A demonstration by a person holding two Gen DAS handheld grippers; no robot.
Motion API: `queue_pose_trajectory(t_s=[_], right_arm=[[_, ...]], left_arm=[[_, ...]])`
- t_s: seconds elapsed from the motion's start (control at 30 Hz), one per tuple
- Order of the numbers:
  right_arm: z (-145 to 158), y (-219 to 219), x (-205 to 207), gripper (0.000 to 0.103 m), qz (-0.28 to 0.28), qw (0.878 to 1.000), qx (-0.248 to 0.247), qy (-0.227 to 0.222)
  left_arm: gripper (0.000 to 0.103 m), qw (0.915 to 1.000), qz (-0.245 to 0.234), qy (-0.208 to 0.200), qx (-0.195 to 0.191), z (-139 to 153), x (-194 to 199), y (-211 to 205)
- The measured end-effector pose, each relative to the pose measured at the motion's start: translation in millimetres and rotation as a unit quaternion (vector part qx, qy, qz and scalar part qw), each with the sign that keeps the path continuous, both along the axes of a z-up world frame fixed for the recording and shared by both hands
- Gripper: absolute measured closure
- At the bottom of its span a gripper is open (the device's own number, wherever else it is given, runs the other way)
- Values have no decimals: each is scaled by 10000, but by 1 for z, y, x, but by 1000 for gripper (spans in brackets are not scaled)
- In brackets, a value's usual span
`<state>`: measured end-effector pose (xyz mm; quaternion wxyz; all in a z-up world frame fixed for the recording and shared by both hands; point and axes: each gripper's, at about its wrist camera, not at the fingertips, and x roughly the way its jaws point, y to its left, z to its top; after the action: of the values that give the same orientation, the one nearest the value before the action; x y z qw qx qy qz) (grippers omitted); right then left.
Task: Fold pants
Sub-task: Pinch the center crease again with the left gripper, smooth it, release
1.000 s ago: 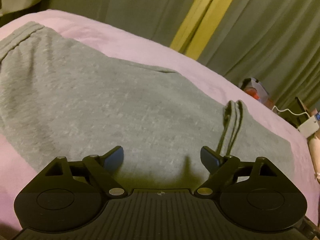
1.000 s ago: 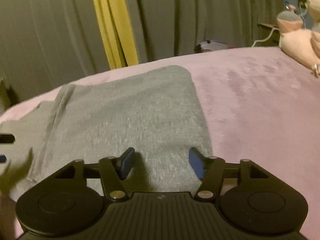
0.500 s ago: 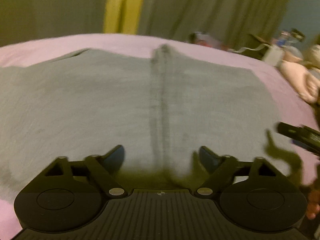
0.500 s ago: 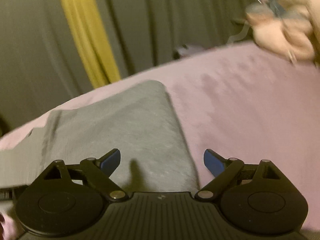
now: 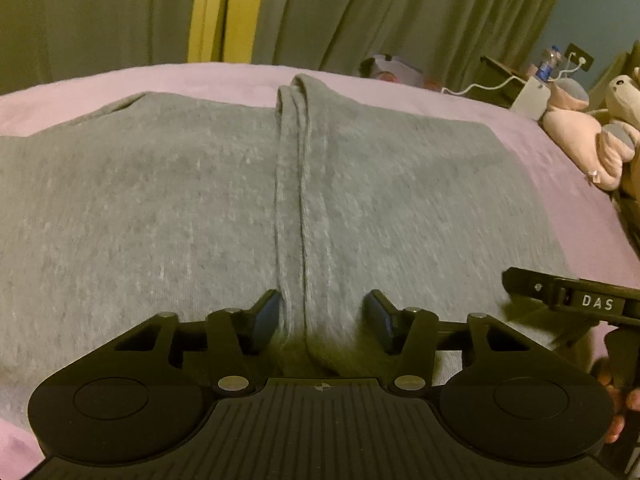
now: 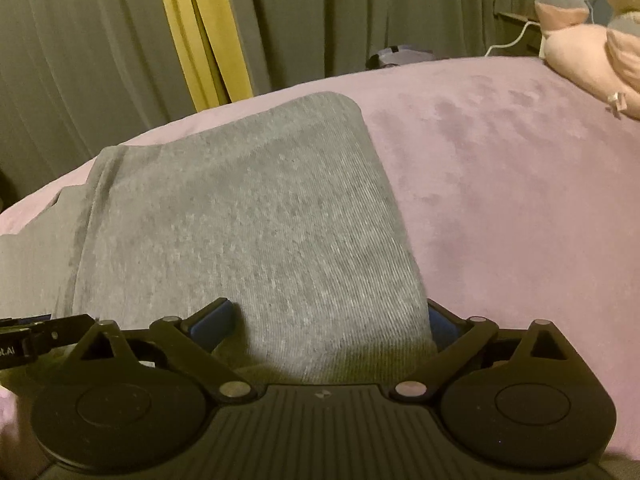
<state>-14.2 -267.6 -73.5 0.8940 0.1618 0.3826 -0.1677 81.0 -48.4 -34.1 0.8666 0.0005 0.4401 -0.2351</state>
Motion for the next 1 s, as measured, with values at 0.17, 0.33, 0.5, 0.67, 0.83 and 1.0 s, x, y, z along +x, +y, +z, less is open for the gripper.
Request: queue_pose_trajectory(t_s=[0.17, 0.33, 0.5, 0.67, 0.83, 1.0], right_arm=[[-1, 4, 0, 4, 10, 10000, -96, -20], [5, 4, -11, 11, -75, 9994, -153, -314], [10, 1, -18, 40, -198, 9987, -162, -433], [9, 0, -17, 45, -206, 9992, -188, -302], [6, 5, -12, 29, -89, 9995, -273, -156], [5, -1, -10, 20, -125, 9998, -68, -148]], left_arm=[[81, 9997, 168, 61, -176, 2, 2, 4], [86, 9989, 188, -233, -374, 15, -8, 9], [89, 9960, 384, -496, -630, 33, -20, 20], [102, 9961, 781, -386, -129, 28, -16, 24], [100, 9941, 1074, 76, 110, 13, 2, 28], [60, 9953, 951, 87, -184, 15, 2, 25]])
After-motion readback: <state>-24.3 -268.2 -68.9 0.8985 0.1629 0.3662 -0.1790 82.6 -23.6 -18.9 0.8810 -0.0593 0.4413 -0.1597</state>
